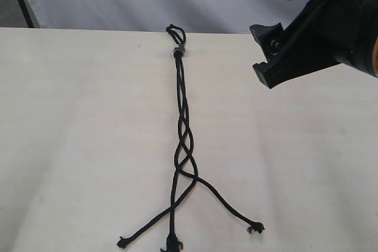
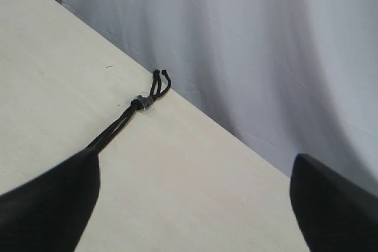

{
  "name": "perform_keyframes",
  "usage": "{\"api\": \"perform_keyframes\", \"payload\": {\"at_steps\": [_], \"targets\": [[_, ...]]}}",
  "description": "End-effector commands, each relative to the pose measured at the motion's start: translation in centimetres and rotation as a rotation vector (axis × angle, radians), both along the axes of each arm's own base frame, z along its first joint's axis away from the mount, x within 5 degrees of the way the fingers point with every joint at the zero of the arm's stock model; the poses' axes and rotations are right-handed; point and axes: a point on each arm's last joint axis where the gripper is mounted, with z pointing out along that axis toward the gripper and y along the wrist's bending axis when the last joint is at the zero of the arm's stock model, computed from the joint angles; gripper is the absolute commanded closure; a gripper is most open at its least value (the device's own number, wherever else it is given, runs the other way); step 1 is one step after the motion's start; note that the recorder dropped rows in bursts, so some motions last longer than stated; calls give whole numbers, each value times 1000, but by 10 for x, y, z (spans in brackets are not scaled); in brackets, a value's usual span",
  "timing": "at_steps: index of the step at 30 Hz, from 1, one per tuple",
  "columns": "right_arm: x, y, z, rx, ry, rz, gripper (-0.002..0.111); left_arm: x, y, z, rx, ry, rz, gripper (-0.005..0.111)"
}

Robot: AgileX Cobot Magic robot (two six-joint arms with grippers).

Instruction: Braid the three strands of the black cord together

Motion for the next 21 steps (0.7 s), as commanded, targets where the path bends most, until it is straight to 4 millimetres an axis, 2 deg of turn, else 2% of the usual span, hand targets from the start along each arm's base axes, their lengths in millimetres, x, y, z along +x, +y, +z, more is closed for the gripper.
{"api": "perform_keyframes", "payload": {"at_steps": [1,6,7,9,16,21], "targets": [[0,-2,2,1,-10,-7,27,4,11,-16,-163,59,73,106],[0,-2,2,1,-10,-7,27,11,13,-53,-168,168,94,106],[0,-2,2,1,-10,-7,27,11,13,-51,-168,140,91,106],[0,-2,2,1,-10,-7,27,12,14,-58,-188,220,98,106],[0,-2,2,1,-10,-7,27,12,14,-62,-206,266,101,106],[0,-2,2,1,-10,-7,27,13,14,-72,-220,375,108,106]]}}
